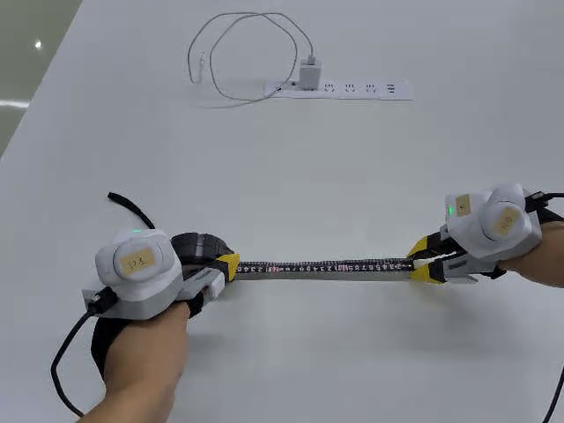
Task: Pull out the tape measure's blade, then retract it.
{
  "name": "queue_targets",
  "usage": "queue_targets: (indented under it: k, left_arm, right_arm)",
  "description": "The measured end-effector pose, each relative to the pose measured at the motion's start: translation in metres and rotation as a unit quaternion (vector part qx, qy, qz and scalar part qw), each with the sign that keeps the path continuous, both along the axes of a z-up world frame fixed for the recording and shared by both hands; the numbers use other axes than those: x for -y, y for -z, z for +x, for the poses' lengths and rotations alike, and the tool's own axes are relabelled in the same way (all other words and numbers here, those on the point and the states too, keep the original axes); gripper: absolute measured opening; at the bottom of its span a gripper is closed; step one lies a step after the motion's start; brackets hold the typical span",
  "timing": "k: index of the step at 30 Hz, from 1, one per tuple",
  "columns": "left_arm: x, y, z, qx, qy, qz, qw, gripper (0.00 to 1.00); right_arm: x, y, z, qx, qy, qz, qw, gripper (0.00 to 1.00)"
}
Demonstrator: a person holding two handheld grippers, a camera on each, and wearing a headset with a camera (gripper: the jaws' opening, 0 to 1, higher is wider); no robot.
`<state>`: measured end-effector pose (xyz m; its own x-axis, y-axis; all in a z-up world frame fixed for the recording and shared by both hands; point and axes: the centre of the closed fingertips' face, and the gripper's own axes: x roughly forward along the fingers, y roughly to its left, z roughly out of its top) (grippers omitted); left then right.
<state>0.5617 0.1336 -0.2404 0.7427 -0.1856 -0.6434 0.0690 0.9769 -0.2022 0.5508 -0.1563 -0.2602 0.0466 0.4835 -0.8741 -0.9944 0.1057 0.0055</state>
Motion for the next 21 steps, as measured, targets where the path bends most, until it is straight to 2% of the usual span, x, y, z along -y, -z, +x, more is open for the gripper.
queue_targets:
  k: [21]
  left_arm:
    - [-0.002, -0.001, -0.001, -0.003, -0.005, -0.019, 0.9998, 0.57]
  right_arm:
    - [-0.023, 0.001, 0.002, -0.002, -0.009, 0.013, 0.9999, 0.10]
